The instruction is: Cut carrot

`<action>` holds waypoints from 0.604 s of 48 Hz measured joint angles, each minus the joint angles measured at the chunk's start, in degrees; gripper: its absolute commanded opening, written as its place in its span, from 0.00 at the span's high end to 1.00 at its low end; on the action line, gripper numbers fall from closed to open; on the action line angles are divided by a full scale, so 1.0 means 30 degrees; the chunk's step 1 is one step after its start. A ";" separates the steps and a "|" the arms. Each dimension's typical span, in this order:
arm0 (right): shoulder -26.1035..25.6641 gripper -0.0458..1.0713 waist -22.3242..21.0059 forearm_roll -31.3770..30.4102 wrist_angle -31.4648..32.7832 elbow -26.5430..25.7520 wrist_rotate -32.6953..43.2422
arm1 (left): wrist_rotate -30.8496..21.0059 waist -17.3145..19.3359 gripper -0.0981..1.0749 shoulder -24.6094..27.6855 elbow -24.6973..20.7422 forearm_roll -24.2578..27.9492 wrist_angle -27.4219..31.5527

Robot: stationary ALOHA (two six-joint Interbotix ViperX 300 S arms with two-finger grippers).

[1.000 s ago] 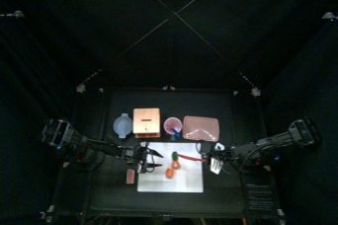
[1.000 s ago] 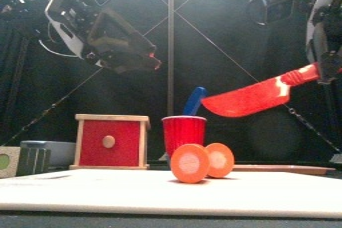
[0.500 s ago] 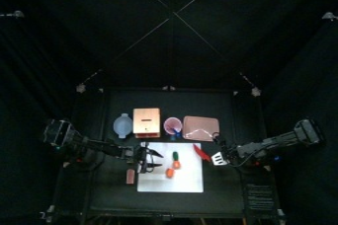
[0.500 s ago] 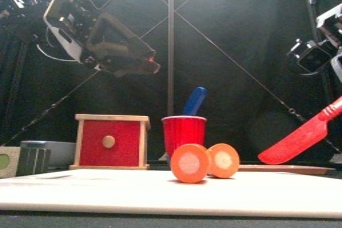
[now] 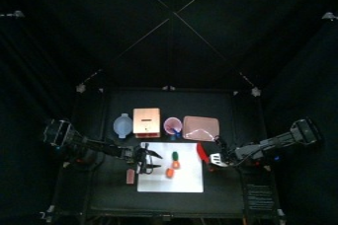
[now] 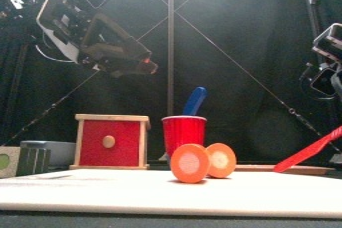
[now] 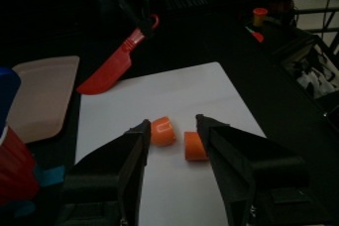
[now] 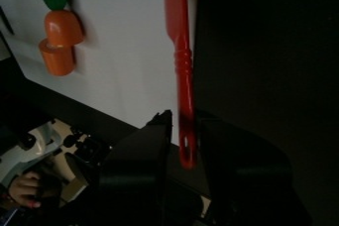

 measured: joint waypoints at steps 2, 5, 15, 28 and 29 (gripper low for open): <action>0.0293 0.31 0.0029 0.0000 -0.0176 -0.0059 -0.0029 | 0.0000 0.0000 0.24 0.0000 0.0000 0.0029 0.0000; 0.0879 0.28 0.0029 -0.0029 -0.0527 -0.0205 -0.0205 | 0.0000 0.0000 0.24 0.0000 0.0059 0.0029 0.0029; 0.2490 0.15 0.0264 -0.0703 -0.1904 -0.0469 -0.0293 | 0.0000 0.0000 0.24 0.0000 0.0205 0.0029 0.0000; 0.3633 0.13 0.0615 -0.1436 -0.2520 -0.0732 -0.0352 | -0.0029 0.0000 0.24 0.0000 0.0176 0.0029 0.0000; 0.3604 0.13 0.0615 -0.1611 -0.2490 -0.0732 -0.0352 | -0.0029 0.0000 0.24 0.0000 0.0205 0.0029 0.0000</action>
